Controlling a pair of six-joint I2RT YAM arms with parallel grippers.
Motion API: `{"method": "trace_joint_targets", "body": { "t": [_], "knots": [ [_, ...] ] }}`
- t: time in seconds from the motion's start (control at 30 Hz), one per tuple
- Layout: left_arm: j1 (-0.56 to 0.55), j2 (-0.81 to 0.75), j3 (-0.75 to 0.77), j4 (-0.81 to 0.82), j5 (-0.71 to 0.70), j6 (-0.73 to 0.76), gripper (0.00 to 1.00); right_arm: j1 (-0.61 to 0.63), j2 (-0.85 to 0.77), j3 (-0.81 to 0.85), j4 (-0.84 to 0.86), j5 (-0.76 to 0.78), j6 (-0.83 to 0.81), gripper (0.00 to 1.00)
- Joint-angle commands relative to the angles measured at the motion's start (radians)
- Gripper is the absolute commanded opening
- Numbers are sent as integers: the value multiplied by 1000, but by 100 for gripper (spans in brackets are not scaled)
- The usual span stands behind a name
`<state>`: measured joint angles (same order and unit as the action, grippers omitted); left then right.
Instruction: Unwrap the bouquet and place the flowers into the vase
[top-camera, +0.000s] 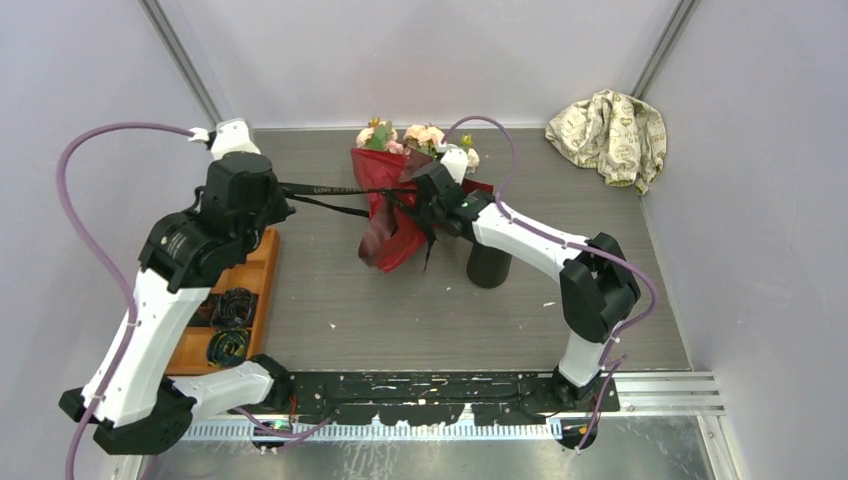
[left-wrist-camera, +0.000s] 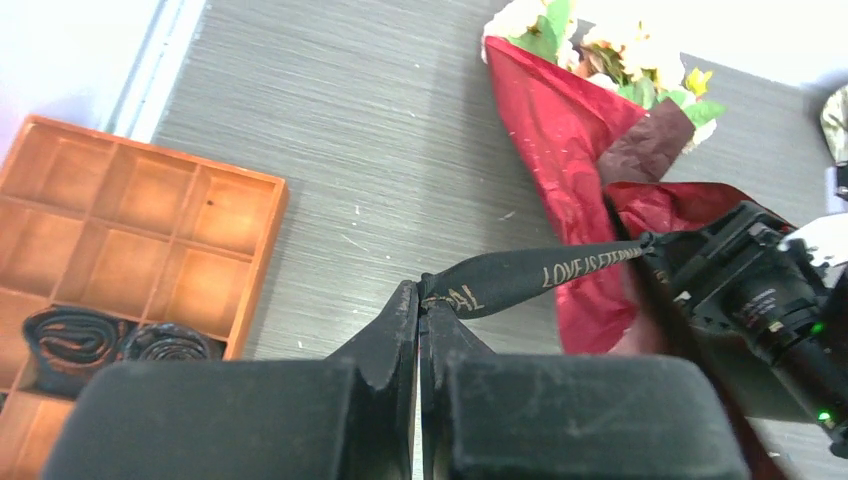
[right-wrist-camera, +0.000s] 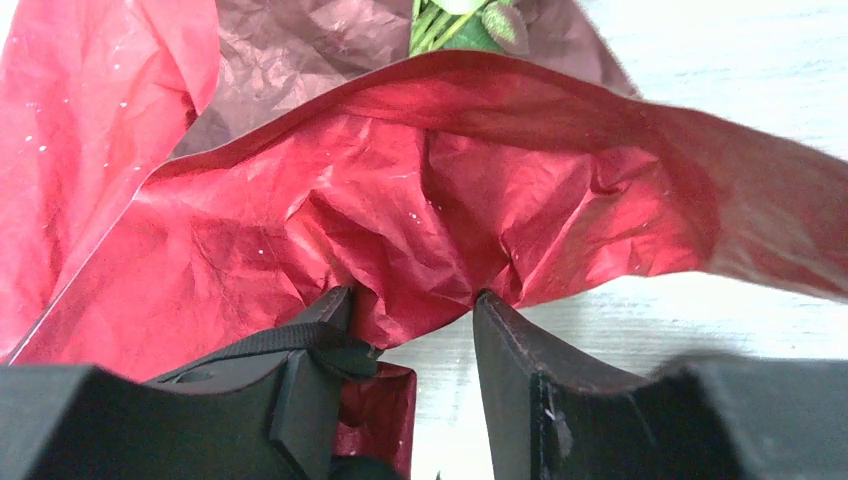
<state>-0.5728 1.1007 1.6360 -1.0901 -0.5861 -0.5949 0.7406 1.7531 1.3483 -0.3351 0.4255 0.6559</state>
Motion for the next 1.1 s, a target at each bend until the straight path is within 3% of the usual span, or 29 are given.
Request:
{"method": "trace_joint_targets", "body": {
  "t": [0.0, 0.67, 1.07],
  "knots": [
    [10, -102, 25, 13, -219, -19, 0, -69, 22, 72, -99, 50, -17, 53],
    [10, -382, -13, -67, -530, -74, 0, -116, 141, 155, -193, 59, -12, 54],
    [11, -376, 115, -62, -651, 18, 0, -122, 139, 169, -221, 77, -25, 54]
  ]
}}
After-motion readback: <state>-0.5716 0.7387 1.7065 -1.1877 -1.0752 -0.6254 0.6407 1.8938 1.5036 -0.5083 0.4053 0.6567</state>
